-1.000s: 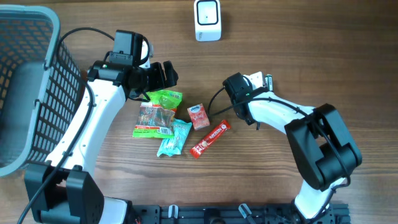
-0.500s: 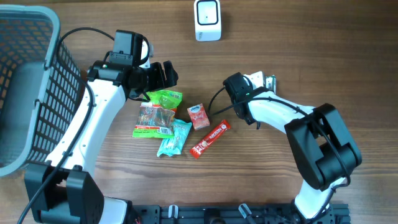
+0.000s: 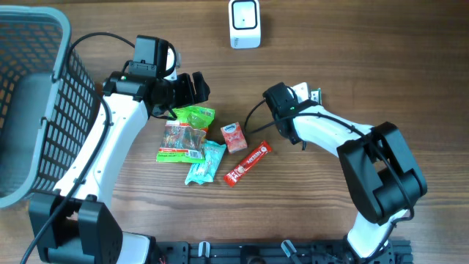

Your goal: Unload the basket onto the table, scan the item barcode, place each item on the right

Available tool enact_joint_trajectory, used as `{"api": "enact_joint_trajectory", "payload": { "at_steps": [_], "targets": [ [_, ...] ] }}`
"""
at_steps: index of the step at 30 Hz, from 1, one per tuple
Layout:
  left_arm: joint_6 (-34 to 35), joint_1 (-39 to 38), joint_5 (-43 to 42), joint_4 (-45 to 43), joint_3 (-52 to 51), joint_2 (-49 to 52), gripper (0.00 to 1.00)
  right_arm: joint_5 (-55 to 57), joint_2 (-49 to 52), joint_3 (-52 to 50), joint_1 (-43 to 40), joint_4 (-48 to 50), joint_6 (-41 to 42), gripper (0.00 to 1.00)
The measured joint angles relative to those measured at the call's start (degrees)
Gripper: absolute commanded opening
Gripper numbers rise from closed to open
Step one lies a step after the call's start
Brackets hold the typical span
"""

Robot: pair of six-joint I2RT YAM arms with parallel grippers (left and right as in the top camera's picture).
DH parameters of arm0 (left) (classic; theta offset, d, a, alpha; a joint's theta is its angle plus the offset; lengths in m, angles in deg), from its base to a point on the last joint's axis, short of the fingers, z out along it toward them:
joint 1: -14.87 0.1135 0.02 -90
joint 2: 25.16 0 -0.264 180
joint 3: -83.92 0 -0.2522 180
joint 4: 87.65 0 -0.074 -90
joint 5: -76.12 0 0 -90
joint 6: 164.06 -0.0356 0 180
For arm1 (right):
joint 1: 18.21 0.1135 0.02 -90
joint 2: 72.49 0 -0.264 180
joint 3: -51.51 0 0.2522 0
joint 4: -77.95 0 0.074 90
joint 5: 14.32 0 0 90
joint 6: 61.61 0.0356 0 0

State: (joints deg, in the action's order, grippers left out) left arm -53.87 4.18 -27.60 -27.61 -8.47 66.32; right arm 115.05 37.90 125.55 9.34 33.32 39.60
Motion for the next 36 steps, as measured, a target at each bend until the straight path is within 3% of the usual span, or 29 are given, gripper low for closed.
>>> {"api": "enact_joint_trajectory", "payload": {
  "at_steps": [2,4,7,12,13,17,21,26,31,34,36],
  "targets": [
    [0.0,0.0,0.0,0.0,0.0,0.0,1.0,-1.79,-0.39,0.44,0.0,-0.37,-0.2,0.44],
    [0.0,0.0,0.0,0.0,0.0,0.0,1.0,-5.42,-1.53,0.48,0.02,-0.37,-0.9,0.53],
    [0.0,0.0,0.0,0.0,0.0,0.0,1.0,-10.01,-3.89,0.48,0.02,-0.37,-2.12,0.59],
    [0.0,0.0,-0.02,0.0,0.0,0.0,1.0,-14.08,-7.02,0.48,0.02,-0.11,-2.49,0.59],
    [0.0,0.0,0.0,0.0,0.0,0.0,1.0,-14.78,-7.02,0.48,0.02,-0.11,-2.49,0.56],
    [0.0,0.0,0.0,0.0,0.0,0.0,1.0,-18.25,-7.02,0.48,-0.44,1.18,-1.4,0.19],
    [0.0,0.0,0.0,0.0,0.0,0.0,1.0,-24.81,-7.02,0.48,-4.02,3.78,0.92,0.04],
    [0.0,0.0,0.0,0.0,0.0,0.0,1.0,-33.68,-7.02,0.46,-8.28,5.29,3.76,0.06],
    [0.0,0.0,0.0,0.0,0.0,0.0,1.0,-35.8,-7.02,0.46,-9.01,5.42,5.51,0.06],
    [0.0,0.0,0.0,0.0,0.0,0.0,1.0,-36.17,-7.02,0.46,-9.01,5.42,7.58,0.18],
    [0.0,0.0,0.0,0.0,0.0,0.0,1.0,-36.2,-7.02,0.46,-9.25,5.49,9.05,0.21]
  ]
}}
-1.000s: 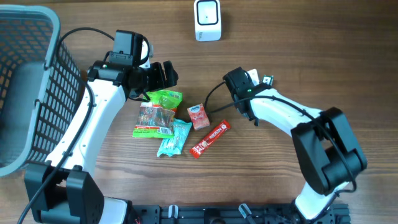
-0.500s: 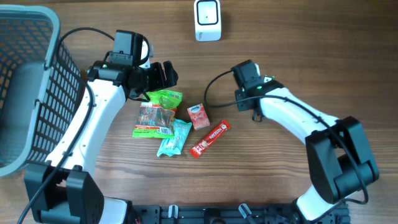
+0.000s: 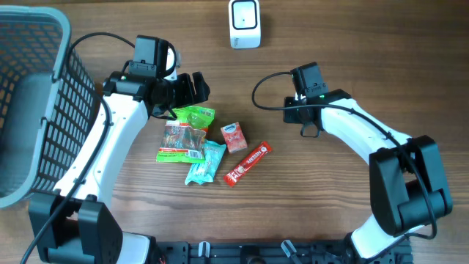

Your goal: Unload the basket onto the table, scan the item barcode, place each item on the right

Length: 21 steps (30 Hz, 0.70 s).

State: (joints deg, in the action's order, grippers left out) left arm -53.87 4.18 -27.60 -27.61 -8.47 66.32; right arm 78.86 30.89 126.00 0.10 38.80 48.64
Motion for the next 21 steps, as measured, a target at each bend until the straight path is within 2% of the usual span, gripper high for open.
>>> {"api": "enact_joint_trajectory", "payload": {
  "at_steps": [15,21],
  "targets": [
    [0.0,0.0,0.0,0.0,0.0,0.0,1.0,5.09,-4.5,0.0,-0.96,-2.8,1.64,0.25],
    [0.0,0.0,-0.02,-0.02,0.0,0.0,1.0,6.99,-4.52,-2.91,-0.96,-1.92,2.71,0.25]
  ]
}}
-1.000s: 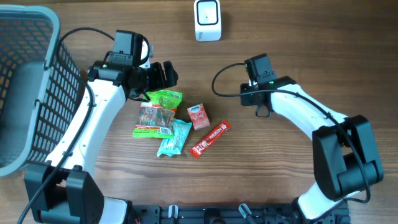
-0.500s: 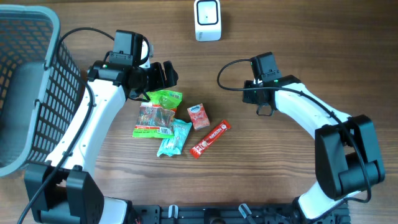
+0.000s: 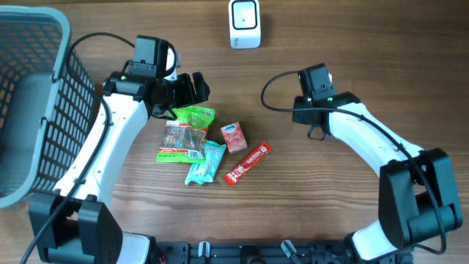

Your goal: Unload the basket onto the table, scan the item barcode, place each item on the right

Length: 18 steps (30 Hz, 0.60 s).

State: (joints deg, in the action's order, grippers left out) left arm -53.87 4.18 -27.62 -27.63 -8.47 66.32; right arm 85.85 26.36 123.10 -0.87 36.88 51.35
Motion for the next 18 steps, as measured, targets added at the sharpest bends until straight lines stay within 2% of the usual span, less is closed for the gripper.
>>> {"api": "enact_joint_trajectory", "payload": {
  "at_steps": [5,9,14,16,18],
  "targets": [
    [0.0,0.0,0.02,0.02,0.0,0.0,1.0,-0.11,0.0,-4.07,0.0,6.27,0.39,0.25],
    [0.0,0.0,0.02,0.02,0.0,0.0,1.0,-1.14,-0.09,-4.13,0.0,6.8,0.39,0.25],
    [0.0,0.0,0.02,0.02,0.0,0.0,1.0,-1.62,-0.09,-4.13,0.0,6.69,-1.84,0.34],
    [0.0,0.0,0.02,0.0,0.0,0.0,1.0,-1.6,-0.11,-4.11,0.0,6.27,-2.43,0.41],
    [0.0,0.0,0.02,0.0,0.0,0.0,1.0,-1.57,-0.87,-3.96,0.0,3.26,-3.69,0.43]
  ]
}}
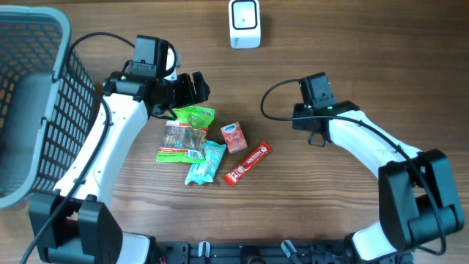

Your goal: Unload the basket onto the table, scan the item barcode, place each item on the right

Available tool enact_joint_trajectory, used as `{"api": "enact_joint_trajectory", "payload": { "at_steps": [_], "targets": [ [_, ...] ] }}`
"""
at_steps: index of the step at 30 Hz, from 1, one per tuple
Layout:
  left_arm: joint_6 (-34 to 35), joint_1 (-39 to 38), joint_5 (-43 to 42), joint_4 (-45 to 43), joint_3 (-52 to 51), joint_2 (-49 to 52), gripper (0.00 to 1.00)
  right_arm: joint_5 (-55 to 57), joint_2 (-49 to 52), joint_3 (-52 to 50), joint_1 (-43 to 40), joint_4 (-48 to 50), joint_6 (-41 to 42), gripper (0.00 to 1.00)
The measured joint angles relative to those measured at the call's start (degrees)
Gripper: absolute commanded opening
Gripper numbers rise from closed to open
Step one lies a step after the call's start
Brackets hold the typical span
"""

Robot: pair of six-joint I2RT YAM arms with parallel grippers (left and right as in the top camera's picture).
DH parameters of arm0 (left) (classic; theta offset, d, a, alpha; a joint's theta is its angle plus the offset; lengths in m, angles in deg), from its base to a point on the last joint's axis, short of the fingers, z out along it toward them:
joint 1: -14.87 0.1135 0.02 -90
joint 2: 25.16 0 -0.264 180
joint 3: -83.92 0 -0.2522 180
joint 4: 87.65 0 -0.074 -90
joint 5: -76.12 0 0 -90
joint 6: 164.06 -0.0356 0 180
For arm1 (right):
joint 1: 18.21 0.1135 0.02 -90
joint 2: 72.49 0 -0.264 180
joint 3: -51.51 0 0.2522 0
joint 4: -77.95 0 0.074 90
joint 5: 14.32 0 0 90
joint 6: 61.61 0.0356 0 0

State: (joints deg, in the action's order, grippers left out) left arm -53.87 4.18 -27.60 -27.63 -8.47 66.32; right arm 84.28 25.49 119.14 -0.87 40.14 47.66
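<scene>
A white barcode scanner (244, 23) stands at the table's far edge. Four items lie together in the middle: a green snack bag (185, 132), a teal packet (205, 163), a small red-and-white packet (234, 137) and a red bar (247, 163). My left gripper (192, 88) hovers just above the green bag's top edge, its fingers apart with nothing between them. My right gripper (316, 136) is to the right of the items and points down at the bare table. The wrist housing mostly hides its fingers.
A large grey wire basket (29, 103) fills the left side of the table. A black cable (275, 99) loops off the right wrist towards the items. The wooden table (352, 44) stretches out to the right of the scanner.
My right wrist has shifted slightly toward the near edge of the table. The left arm, the items and the scanner have not moved.
My right wrist first hung close to the small red-and-white packet. It then stood farther right and toward the scanner side, then farther right again, and now sits a little lower. The left gripper stayed over the green bag and no item moved.
</scene>
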Motion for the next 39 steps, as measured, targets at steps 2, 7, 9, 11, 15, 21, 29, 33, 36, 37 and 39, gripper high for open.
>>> {"api": "enact_joint_trajectory", "payload": {
  "at_steps": [2,7,9,11,15,21,29,33,36,37,39],
  "targets": [
    [0.0,0.0,0.0,0.0,0.0,0.0,1.0,0.72,-0.48,0.22,0.0,-2.1,-0.46,0.44],
    [0.0,0.0,0.0,0.02,0.0,0.0,1.0,4.81,-0.68,0.5,0.0,-6.97,-1.16,0.49],
    [-0.02,0.0,0.0,0.02,0.0,0.0,1.0,4.98,-1.66,0.5,0.0,-7.06,-1.92,0.66],
    [0.0,0.0,0.0,0.02,0.0,0.0,1.0,4.94,-3.06,0.52,0.0,-6.84,-3.23,0.67],
    [0.0,0.0,-0.02,0.02,0.0,0.0,1.0,4.96,-4.24,0.92,0.0,-6.25,-11.37,0.63],
    [0.0,0.0,0.0,0.02,0.0,0.0,1.0,-0.57,-3.69,0.92,-2.84,-1.88,-20.74,0.62],
    [0.0,0.0,0.0,0.0,0.0,0.0,1.0,-5.01,0.96,0.92,-4.17,0.04,-24.74,0.58],
    [0.0,0.0,0.0,0.02,0.0,0.0,1.0,-4.04,4.24,0.92,-4.17,0.44,-24.81,0.52],
    [0.0,0.0,-0.02,0.0,0.0,0.0,1.0,-3.63,4.46,0.94,-4.17,0.81,-24.74,0.36],
    [0.0,0.0,0.0,0.02,0.0,0.0,1.0,-3.63,4.46,0.94,-4.15,0.81,-24.68,0.29],
    [0.0,0.0,-0.02,0.02,0.0,0.0,1.0,-3.54,4.52,0.96,-4.17,0.72,-25.07,0.2]
  ]
}}
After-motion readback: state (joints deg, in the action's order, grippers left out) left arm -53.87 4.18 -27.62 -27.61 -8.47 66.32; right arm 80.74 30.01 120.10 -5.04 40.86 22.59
